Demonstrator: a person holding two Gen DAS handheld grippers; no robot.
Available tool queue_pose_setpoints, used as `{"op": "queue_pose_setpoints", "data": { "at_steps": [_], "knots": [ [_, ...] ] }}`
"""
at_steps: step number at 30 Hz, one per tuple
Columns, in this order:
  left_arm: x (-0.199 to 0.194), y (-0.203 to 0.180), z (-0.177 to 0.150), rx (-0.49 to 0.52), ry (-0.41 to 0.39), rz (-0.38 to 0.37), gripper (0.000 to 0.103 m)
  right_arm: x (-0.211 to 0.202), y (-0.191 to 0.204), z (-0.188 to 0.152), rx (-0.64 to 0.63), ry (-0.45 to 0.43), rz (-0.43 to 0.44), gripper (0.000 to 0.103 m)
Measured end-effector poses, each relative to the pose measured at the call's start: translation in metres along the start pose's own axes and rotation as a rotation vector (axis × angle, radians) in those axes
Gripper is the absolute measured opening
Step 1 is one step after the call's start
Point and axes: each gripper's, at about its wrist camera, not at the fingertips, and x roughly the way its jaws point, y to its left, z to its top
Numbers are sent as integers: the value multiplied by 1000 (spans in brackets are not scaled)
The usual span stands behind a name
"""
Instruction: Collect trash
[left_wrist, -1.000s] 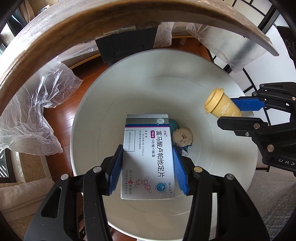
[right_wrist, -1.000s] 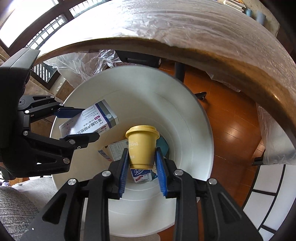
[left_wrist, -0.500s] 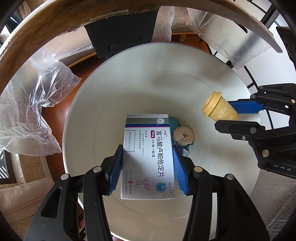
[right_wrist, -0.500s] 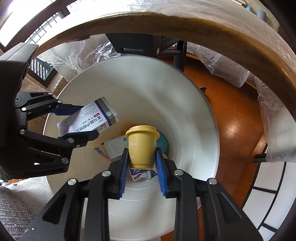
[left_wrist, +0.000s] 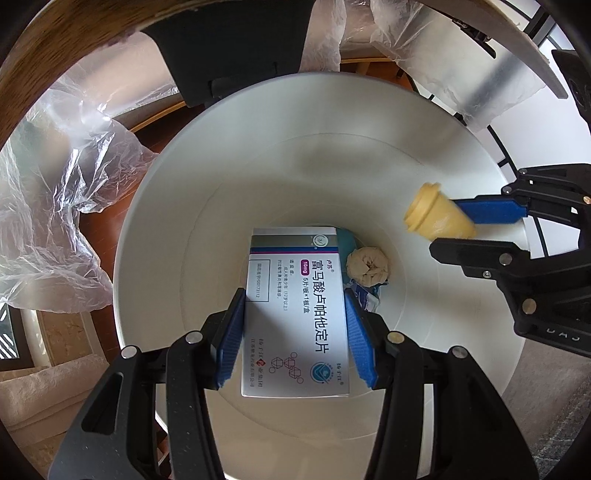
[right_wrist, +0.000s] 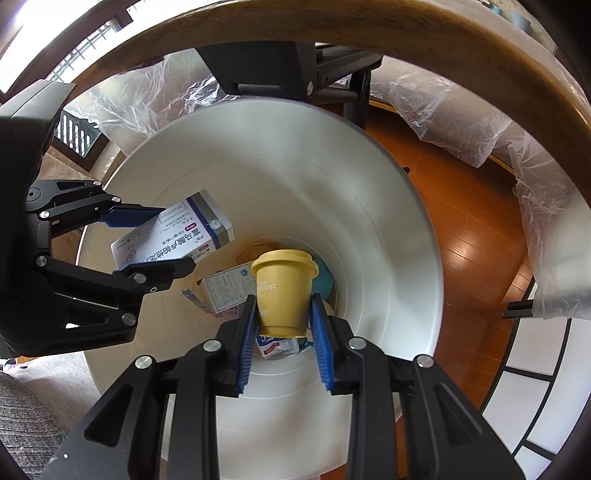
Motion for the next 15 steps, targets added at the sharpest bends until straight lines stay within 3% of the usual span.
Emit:
{"op": "queue_pose_setpoints", "data": {
  "at_steps": [2,9,13,15],
  "knots": [
    [-2,0,0,-2,-7,10,71,-3,-1,-1,14,-17,-15,71],
    [-29,7,-6,-4,-31,-19,76,-35,-8,-5,18,-54,-5,76],
    [-91,9,-1,-4,-169,-44,80,-85,-7,2,27,-144,34,85],
    [-133,16,10,-23,-300,-26,101,-119,-5,13,10,-241,27,92]
  ]
}}
